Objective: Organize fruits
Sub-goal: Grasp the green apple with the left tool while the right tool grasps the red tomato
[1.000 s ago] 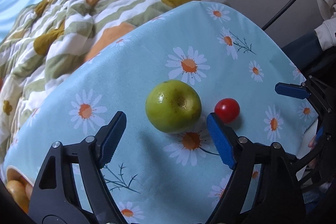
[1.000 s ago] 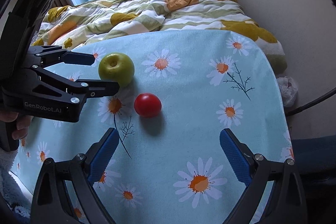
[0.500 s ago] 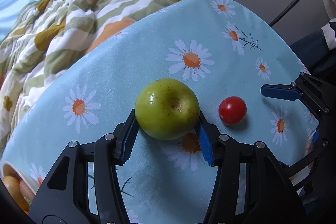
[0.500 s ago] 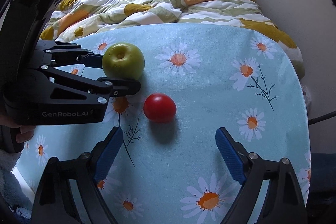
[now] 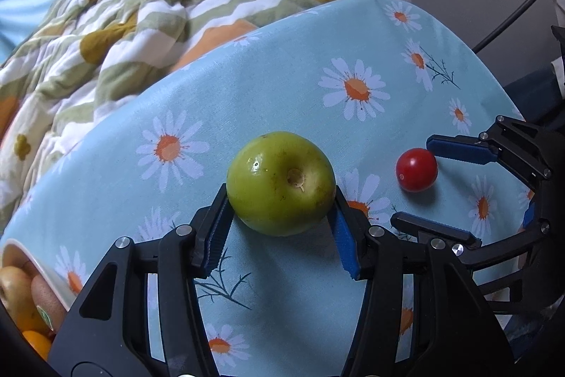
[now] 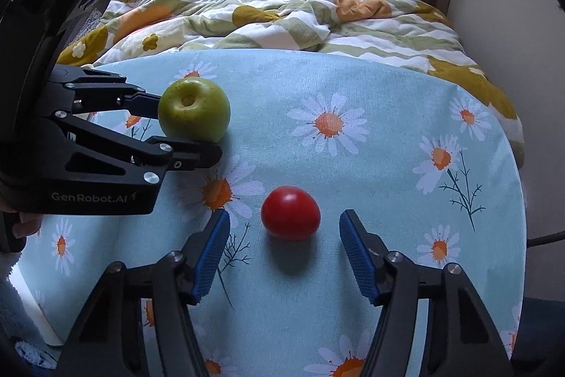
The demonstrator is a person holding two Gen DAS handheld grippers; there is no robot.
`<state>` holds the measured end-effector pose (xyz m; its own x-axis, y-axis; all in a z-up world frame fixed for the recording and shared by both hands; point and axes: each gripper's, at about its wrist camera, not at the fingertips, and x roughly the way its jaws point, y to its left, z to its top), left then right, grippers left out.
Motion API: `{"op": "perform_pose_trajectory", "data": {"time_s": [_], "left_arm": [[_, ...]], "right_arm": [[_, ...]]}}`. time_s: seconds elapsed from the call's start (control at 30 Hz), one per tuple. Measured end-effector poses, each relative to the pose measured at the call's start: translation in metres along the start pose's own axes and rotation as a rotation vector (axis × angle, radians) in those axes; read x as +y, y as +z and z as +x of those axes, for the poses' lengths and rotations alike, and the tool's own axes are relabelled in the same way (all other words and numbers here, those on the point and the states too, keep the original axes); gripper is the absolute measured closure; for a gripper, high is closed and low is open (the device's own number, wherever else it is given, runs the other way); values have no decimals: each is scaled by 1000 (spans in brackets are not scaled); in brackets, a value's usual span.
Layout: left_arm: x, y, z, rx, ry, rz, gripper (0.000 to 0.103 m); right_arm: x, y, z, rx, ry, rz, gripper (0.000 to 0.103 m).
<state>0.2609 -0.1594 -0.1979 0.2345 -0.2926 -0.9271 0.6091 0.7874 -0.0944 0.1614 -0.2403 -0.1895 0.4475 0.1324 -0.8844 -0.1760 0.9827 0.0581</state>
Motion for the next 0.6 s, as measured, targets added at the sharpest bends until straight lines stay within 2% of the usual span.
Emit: {"op": "perform_pose_trajectory", "data": {"time_s": [0.2,0.27,0.43,0.53,0.6], "left_arm": [[2,-3,-2,-5,27,4,44],[3,-4,-2,-6,27,1,44],[3,-4,-2,-5,27,2,44],[4,-4,-2,-5,26,-1,44],[4,-4,-2,-6,25,1,44]], "right_arm": [[3,2,2,-16,-2,-36,47],[3,2,3,-16,-2,-42,52],[1,2,5,-15,-1,-45,57],[1,3,6,-15,-6,-50,69],[1,4,6,-13,-4,-51,72]]}}
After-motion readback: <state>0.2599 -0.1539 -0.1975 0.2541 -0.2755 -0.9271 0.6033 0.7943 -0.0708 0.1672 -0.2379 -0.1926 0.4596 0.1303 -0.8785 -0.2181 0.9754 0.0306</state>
